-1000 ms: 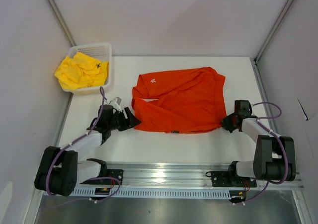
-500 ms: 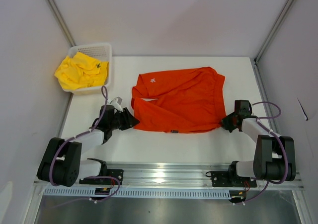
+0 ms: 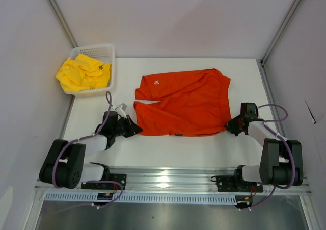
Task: Fold and stack the shorts
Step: Flatten the shorts out
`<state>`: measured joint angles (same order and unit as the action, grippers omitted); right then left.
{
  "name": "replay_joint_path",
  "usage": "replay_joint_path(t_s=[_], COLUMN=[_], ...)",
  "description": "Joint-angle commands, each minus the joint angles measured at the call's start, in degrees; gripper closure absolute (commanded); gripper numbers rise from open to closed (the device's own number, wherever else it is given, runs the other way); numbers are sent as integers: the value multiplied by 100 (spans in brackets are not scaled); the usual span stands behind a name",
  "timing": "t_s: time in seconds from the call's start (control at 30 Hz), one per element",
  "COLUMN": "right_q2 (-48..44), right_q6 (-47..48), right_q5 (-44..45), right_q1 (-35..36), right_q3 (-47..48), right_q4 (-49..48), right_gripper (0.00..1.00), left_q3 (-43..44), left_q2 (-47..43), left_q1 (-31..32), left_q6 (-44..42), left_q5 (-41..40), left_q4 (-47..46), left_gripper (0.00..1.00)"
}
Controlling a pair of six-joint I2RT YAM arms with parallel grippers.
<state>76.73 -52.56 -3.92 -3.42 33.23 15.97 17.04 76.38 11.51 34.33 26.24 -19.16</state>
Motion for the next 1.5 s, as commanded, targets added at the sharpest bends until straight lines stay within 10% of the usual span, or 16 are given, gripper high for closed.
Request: replay_joint_path(t_s=[0.0,0.47,1.23,1.47], right_q2=[-35,-1721,-782,-1134], right_q6=[192,307,158,70], right_q5=[-3,392,-362,-469], right_q1=[-18,-159,-229,-247], right_q3=[183,596,6175,6118], right_q4=[117,1645,4502,4468], right_gripper=[100,100,100,100], left_q3=[-95,465,5599,6067], left_q2=[-710,-5509,-3393,-3235], left_q1=[9,308,185,185], left_q6=[109,900,716,733], left_q5=[320,-110,-242,-225], left_q4=[60,3742,4692,4729], left_gripper=[100,100,100,100])
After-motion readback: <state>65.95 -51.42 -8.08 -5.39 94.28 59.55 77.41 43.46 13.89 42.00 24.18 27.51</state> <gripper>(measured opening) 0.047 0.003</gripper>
